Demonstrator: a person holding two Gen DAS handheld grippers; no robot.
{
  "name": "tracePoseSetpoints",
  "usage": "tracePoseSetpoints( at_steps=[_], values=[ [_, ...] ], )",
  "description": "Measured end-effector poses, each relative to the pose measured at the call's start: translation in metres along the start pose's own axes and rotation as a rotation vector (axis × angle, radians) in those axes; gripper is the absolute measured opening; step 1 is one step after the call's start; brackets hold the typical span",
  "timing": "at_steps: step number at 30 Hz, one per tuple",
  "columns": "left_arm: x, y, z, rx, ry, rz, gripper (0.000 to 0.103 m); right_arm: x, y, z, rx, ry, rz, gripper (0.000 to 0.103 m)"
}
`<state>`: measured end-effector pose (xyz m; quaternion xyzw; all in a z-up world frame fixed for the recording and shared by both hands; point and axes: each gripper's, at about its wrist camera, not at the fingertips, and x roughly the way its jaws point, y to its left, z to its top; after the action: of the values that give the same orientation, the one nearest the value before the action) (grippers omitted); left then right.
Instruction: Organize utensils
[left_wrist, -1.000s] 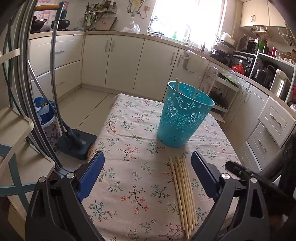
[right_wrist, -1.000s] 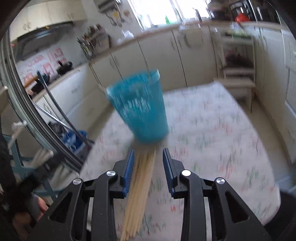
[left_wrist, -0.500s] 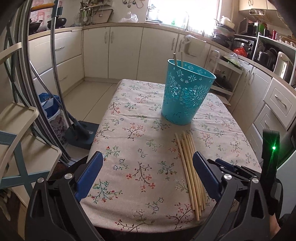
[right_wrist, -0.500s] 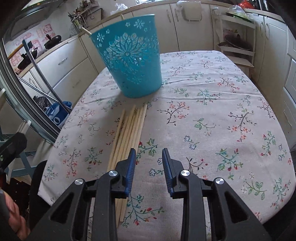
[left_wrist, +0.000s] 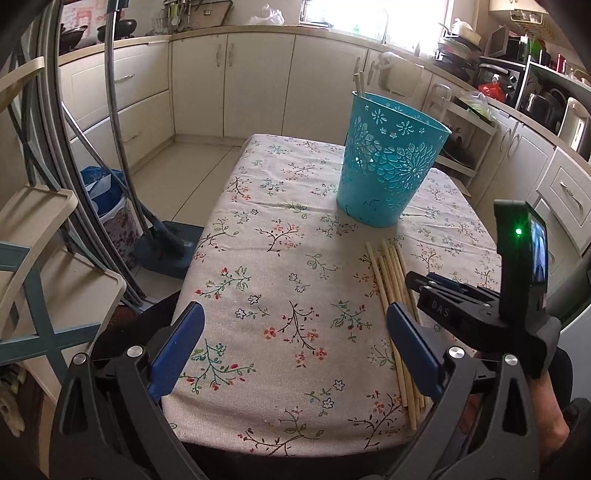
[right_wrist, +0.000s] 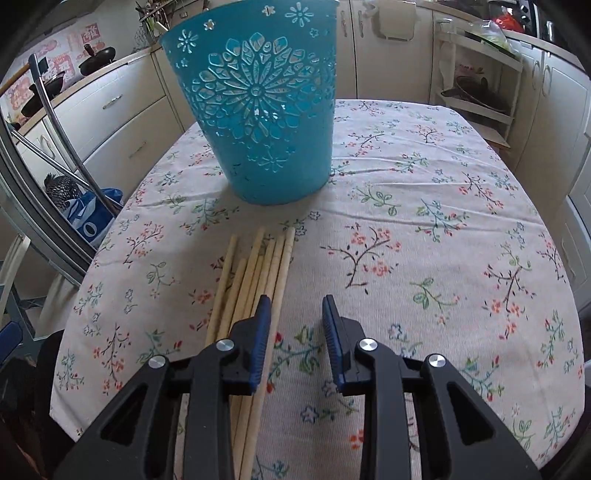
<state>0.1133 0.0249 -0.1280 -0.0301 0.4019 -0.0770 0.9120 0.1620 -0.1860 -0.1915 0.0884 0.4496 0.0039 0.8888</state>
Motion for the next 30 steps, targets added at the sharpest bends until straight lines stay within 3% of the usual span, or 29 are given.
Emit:
tracePoseSetpoints(
  at_steps=[3, 5, 7, 14, 22, 27, 30],
  values=[
    [0.002, 0.000, -0.001, 0.004, 0.010, 0.002, 0.095, 0.002, 0.004, 0.002, -0.037, -0.005, -0.018, 0.029],
    [0.004, -0.001, -0.001, 0.007, 0.015, 0.005, 0.095, 0.001, 0.003, 0.001, -0.053, -0.001, -0.028, 0.024],
    [0.006, -0.002, -0.002, 0.009, 0.020, 0.008, 0.095, -0.001, -0.004, 0.000, -0.054, 0.006, -0.027, 0.010],
    [0.043, -0.013, 0.008, 0.041, 0.064, 0.020, 0.095, -0.014, -0.031, -0.014, -0.022, -0.024, -0.008, 0.008],
    [0.108, -0.023, 0.042, 0.047, 0.109, 0.087, 0.095, -0.014, -0.031, -0.019, -0.016, -0.080, 0.000, 0.009],
    [0.159, -0.038, 0.060, 0.125, 0.187, 0.110, 0.095, -0.013, -0.032, -0.019, -0.013, -0.090, 0.004, 0.009],
    [0.167, -0.041, 0.066, 0.149, 0.176, 0.104, 0.095, -0.013, -0.031, -0.019, -0.015, -0.096, -0.001, 0.009]
  ],
)
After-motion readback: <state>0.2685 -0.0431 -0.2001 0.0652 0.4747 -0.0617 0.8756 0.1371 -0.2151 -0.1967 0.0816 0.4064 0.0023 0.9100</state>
